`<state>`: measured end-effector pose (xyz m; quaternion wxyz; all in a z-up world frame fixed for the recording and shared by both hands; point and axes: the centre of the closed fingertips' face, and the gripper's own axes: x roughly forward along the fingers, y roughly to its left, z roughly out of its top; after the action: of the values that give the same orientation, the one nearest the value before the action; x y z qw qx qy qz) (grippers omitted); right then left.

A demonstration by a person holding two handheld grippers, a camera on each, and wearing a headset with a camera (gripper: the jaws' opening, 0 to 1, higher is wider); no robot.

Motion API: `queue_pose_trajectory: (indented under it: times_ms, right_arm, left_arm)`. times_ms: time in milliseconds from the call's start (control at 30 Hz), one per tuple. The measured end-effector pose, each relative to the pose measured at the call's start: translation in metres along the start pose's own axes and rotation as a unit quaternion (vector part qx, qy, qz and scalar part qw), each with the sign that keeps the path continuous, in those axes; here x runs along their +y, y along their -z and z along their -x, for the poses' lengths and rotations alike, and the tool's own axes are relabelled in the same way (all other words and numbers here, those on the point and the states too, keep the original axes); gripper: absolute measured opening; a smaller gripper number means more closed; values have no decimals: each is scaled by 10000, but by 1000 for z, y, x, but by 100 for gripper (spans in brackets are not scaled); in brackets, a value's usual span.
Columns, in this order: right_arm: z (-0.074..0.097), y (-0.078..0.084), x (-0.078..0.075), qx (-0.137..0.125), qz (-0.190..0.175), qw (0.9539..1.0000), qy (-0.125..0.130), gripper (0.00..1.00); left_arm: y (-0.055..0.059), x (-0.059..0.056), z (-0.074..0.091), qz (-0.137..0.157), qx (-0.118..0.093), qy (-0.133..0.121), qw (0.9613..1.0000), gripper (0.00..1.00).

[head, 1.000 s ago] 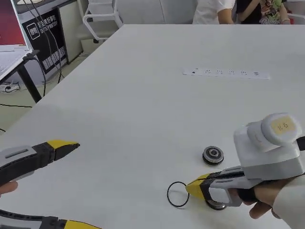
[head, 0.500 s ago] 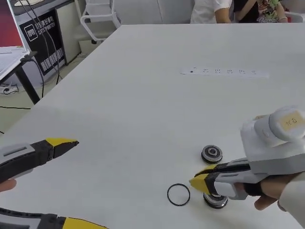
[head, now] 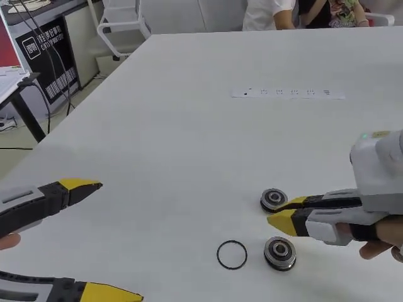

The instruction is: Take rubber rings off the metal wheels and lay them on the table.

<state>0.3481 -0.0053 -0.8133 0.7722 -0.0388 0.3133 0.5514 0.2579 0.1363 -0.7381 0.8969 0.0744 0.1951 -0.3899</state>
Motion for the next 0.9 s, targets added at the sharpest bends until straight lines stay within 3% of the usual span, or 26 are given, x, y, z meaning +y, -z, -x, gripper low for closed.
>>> queue_pose_trajectory:
  times_ms: [200, 533, 800, 900]
  right_arm:
    - [11, 3, -2, -95, 71, 9999, 27, 11]
    - [25, 20, -7, -81, 90, 9998, 126, 15]
    - [30, 38, -8, 79, 127, 9998, 163, 18]
    - [30, 42, -7, 117, 150, 9997, 155, 19]
  left_arm:
    - [1, -2, -6, -32, 67, 131, 9999, 100]
    - [-16, -5, -13, -110, -61, 359, 9993, 100]
    - [-28, -10, -24, -399, 38, 555, 9977, 100]
    - [-34, -14, -31, -668, 86, 658, 9956, 100]
